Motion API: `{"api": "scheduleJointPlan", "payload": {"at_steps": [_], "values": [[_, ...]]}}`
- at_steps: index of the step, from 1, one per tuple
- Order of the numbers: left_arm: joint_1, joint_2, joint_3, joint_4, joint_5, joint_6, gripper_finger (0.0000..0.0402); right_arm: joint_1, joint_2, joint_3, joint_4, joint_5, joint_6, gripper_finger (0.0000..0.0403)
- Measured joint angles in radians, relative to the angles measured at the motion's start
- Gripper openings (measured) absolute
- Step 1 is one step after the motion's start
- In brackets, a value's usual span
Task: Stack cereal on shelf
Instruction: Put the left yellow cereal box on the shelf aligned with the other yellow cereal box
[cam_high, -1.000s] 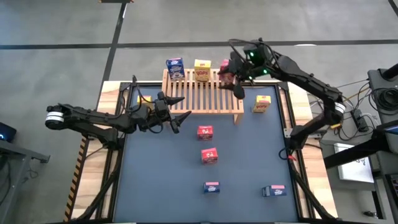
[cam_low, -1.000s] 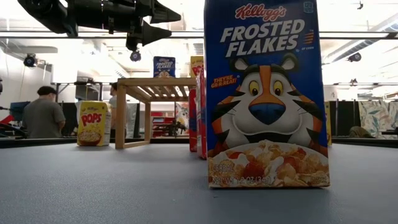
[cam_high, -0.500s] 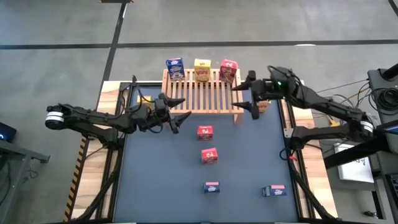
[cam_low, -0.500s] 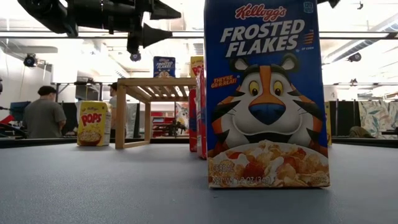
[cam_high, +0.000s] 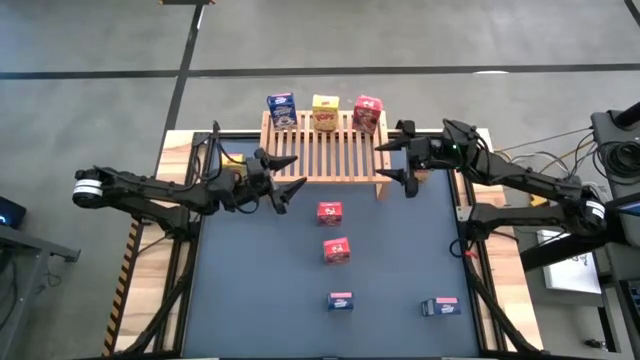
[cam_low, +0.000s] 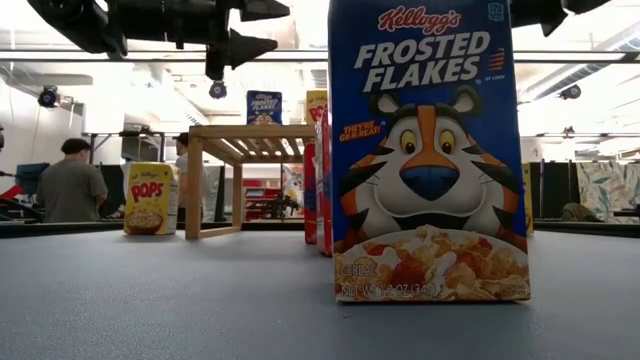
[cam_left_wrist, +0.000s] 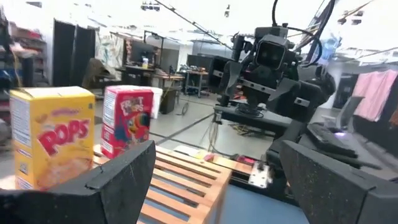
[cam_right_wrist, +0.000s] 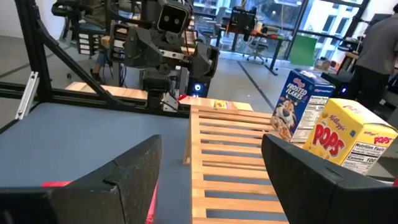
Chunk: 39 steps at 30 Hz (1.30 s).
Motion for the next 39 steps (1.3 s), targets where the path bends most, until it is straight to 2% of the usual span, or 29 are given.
{"api": "scheduleJointPlan", "payload": {"at_steps": [6, 12, 17, 24, 33, 39], "values": [[0.003, -0.002, 0.0, 0.002, -0.147, 0.052, 0.0327, 0.0, 0.011, 0.016, 0.009, 0.0, -0.017, 0.0263], [0.002, -0.075, 0.0, -0.093, -0.159, 0.116, 0.0327, 0.0, 0.011, 0.016, 0.005, -0.001, -0.04, 0.0257], [0.003, -0.202, 0.0, -0.257, -0.265, 0.151, 0.0327, 0.0, 0.011, 0.016, 0.004, 0.003, -0.056, 0.0256], [0.009, -0.359, 0.0, -0.557, -0.437, 0.139, 0.0327, -0.001, 0.033, 0.016, 0.004, 0.178, -0.071, 0.0251], [0.04, -0.486, 0.0, -0.848, -0.65, 0.075, 0.0327, 0.0, 0.079, 0.016, 0.004, 0.177, -0.07, 0.025], [0.076, -0.525, 0.0, -0.997, -0.668, -0.08, 0.0327, 0.0, 0.078, 0.016, 0.012, 0.176, -0.073, 0.0249]]}}
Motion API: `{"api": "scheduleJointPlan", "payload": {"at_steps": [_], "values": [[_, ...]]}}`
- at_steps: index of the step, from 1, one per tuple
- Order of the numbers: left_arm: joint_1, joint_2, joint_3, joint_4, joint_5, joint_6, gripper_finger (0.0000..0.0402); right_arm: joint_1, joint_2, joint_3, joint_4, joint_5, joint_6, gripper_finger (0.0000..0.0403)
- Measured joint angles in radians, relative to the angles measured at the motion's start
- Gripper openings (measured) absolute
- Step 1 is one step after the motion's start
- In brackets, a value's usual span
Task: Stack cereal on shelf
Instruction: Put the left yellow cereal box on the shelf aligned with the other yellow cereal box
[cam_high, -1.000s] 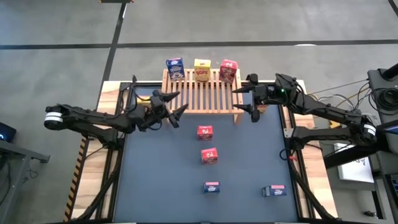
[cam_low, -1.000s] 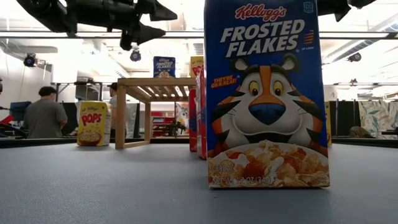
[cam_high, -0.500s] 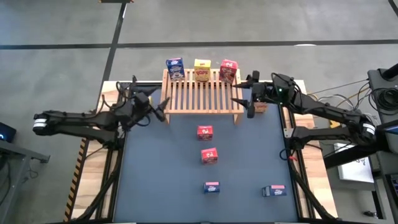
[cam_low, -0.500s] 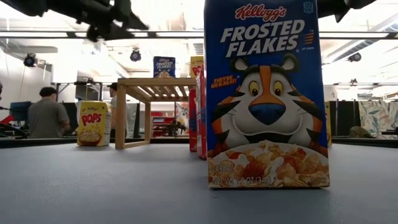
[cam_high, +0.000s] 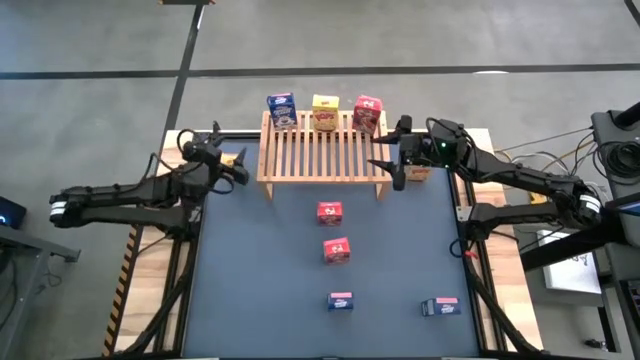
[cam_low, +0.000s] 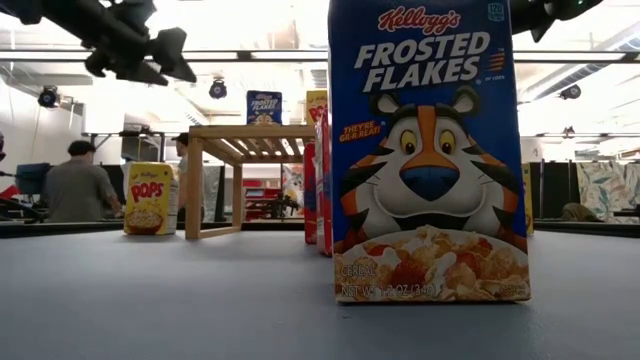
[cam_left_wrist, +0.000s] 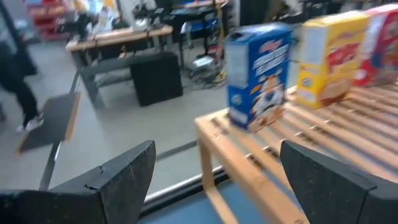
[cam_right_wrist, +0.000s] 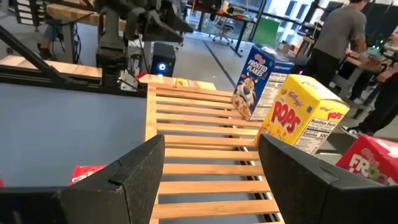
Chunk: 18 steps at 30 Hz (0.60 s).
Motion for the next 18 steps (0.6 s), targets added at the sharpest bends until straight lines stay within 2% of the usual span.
{"api": "scheduleJointPlan", "payload": {"at_steps": [4, 9, 12, 18], "values": [[0.078, -0.009, 0.0, -0.105, 0.026, -0.117, 0.0327, 0.0, -0.004, 0.006, 0.0, 0.0, -0.008, 0.0249], [0.22, 0.015, 0.0, -0.192, 0.225, -0.169, 0.0327, 0.0, -0.004, 0.014, 0.002, 0.0, -0.006, 0.0249], [0.288, 0.042, 0.001, -0.227, 0.294, -0.166, 0.0327, 0.0, -0.004, 0.014, 0.0, 0.0, 0.002, 0.0249], [0.372, 0.137, 0.138, -0.45, 0.362, -0.165, 0.0327, 0.0, -0.004, 0.015, -0.009, 0.0, 0.003, 0.0249]]}}
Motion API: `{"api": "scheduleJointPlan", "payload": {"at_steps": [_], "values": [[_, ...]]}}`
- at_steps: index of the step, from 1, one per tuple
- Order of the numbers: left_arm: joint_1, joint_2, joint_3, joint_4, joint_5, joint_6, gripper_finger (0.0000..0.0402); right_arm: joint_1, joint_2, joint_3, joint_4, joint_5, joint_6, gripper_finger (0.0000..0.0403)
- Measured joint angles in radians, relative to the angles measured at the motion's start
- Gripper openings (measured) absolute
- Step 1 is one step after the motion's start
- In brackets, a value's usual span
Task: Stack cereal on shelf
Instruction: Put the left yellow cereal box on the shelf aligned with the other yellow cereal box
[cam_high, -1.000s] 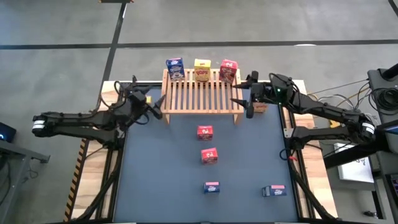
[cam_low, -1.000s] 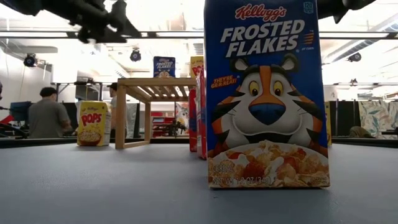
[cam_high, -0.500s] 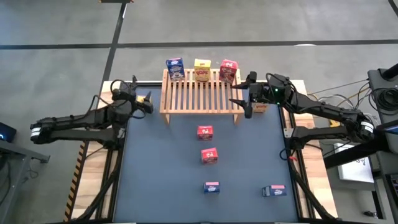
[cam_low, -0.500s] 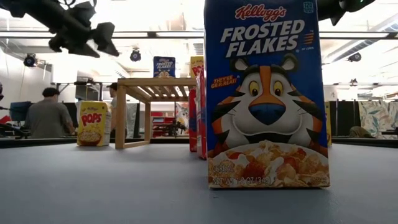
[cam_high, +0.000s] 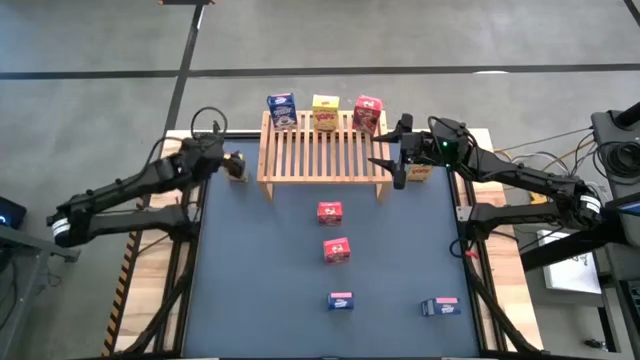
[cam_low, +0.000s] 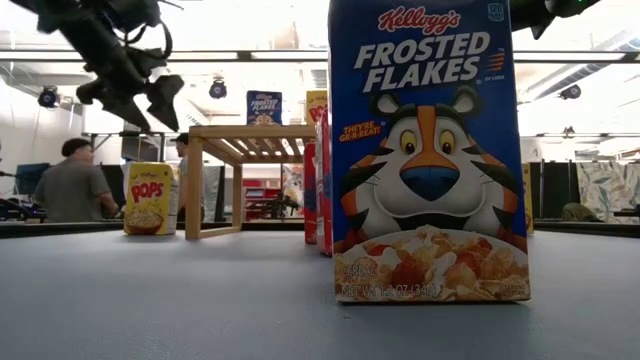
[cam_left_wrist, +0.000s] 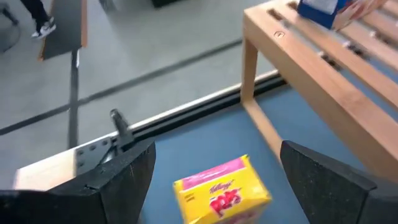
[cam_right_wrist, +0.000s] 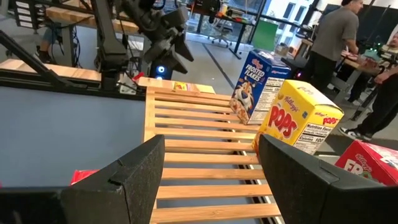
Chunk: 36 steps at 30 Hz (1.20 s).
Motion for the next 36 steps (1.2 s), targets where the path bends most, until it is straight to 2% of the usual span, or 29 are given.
{"api": "scheduleJointPlan", "payload": {"at_steps": [5, 9, 12, 15, 18, 22, 26, 36], "values": [[0.014, 0.134, 0.217, -0.233, 0.084, 0.046, 0.0327, 0.0, 0.0, 0.0, 0.002, 0.0, -0.002, 0.0249], [0.026, 0.285, 0.381, -0.443, 0.163, 0.144, 0.0327, 0.0, 0.0, 0.0, 0.009, 0.0, -0.002, 0.0249], [0.061, 0.396, 0.461, -0.571, 0.216, 0.263, 0.0327, 0.0, 0.0, 0.0, 0.009, 0.0, -0.002, 0.0249], [0.101, 0.469, 0.507, -0.61, 0.293, 0.384, 0.0327, 0.0, 0.0, 0.0, 0.009, -0.005, 0.001, 0.0249], [0.15, 0.509, 0.536, -0.585, 0.374, 0.456, 0.0327, 0.0, 0.0, 0.0, 0.009, -0.008, 0.02, 0.0249], [0.202, 0.525, 0.546, -0.595, 0.386, 0.538, 0.0327, 0.0, 0.0, 0.0, 0.005, -0.009, 0.034, 0.0249], [0.266, 0.512, 0.518, -0.594, 0.402, 0.565, 0.0327, 0.0, 0.0, 0.0, 0.006, -0.009, 0.021, 0.0249], [0.398, 0.463, 0.467, -0.581, 0.538, 0.607, 0.0327, 0.0, 0.0, 0.0, 0.017, -0.009, -0.007, 0.0249]]}}
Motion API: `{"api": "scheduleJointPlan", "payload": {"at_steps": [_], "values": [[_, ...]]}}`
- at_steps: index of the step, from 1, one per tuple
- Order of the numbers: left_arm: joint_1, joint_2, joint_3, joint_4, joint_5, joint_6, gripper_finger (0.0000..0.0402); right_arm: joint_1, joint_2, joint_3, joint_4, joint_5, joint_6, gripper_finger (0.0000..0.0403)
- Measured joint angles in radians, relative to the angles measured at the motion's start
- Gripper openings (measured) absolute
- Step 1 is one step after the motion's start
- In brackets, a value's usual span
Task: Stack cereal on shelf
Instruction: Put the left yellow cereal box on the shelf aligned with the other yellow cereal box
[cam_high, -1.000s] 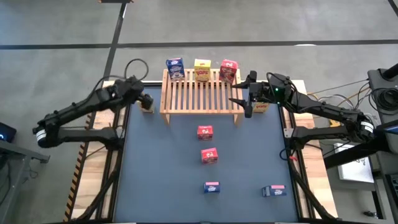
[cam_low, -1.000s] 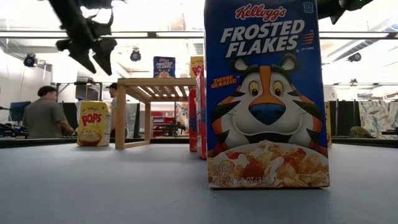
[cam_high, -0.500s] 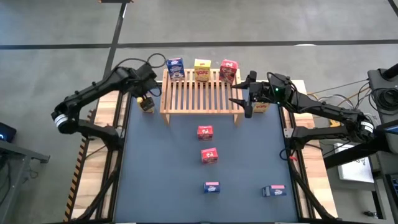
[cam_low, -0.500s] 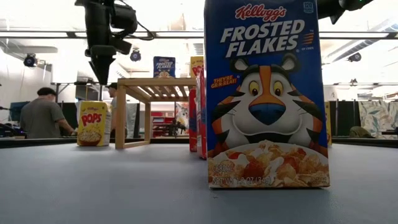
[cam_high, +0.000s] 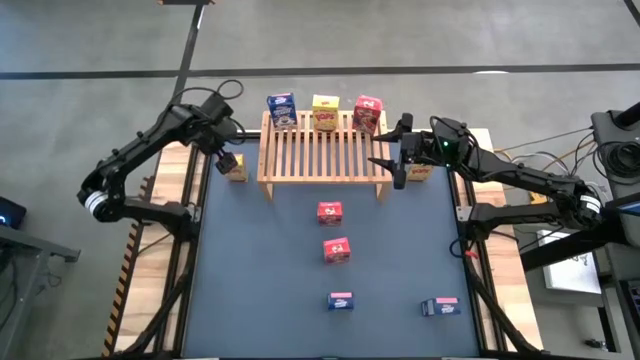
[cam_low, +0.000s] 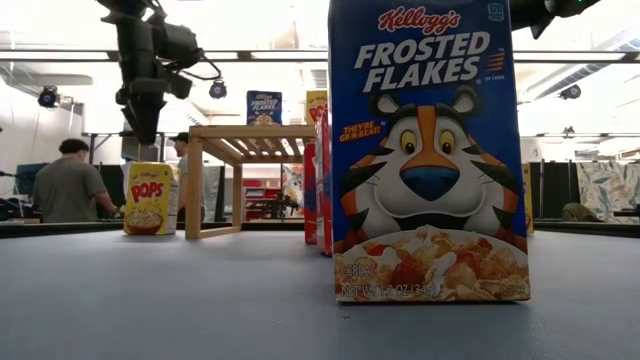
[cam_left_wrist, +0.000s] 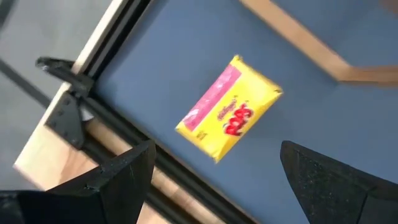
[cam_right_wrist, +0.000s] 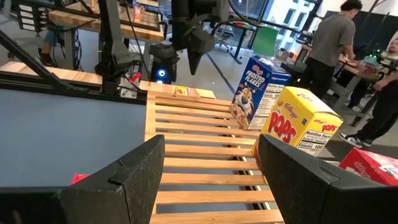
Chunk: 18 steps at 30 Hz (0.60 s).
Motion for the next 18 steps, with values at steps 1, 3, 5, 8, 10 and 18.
{"api": "scheduleJointPlan", "payload": {"at_steps": [1, 3, 5, 8, 10, 18], "values": [[0.004, -0.003, -0.002, 0.009, 0.014, 0.007, 0.0327, 0.0, 0.0, 0.0, 0.001, 0.0, -0.003, 0.0249], [0.007, -0.009, -0.002, 0.039, 0.042, 0.019, 0.0327, 0.0, 0.002, 0.0, 0.009, 0.0, -0.002, 0.0249], [0.007, -0.006, 0.009, 0.044, 0.058, 0.027, 0.0327, 0.0, 0.004, 0.0, 0.018, 0.0, 0.001, 0.0249], [0.007, 0.007, 0.038, 0.05, 0.056, 0.029, 0.0327, 0.0, 0.005, 0.0, 0.017, 0.0, 0.005, 0.0249], [0.009, 0.023, 0.064, 0.048, 0.037, 0.007, 0.0328, 0.0, 0.005, 0.0, 0.016, 0.0, 0.008, 0.0249], [0.009, 0.106, 0.123, 0.018, 0.028, 0.037, 0.0351, 0.0, 0.007, 0.0, 0.014, 0.0, 0.035, 0.0249]]}}
